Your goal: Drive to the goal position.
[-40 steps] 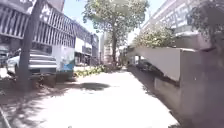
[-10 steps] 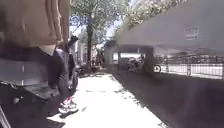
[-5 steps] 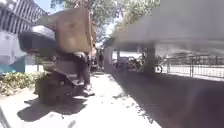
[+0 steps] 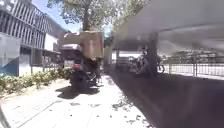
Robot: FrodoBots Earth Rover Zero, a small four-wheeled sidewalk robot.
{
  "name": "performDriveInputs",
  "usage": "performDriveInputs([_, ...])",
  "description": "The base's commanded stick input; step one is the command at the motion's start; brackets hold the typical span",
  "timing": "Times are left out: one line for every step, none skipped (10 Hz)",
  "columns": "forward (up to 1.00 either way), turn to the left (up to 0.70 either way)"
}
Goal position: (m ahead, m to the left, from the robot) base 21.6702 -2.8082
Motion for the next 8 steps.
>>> performDriveInputs([0.7, 0.0])
performDriveInputs([0.7, -0.1])
performDriveInputs([0.7, -0.14])
performDriveInputs([0.7, -0.14])
performDriveInputs([0.7, -0.14])
performDriveInputs([0.7, -0.14])
performDriveInputs([0.7, -0.06])
performDriveInputs([0.7, -0.01])
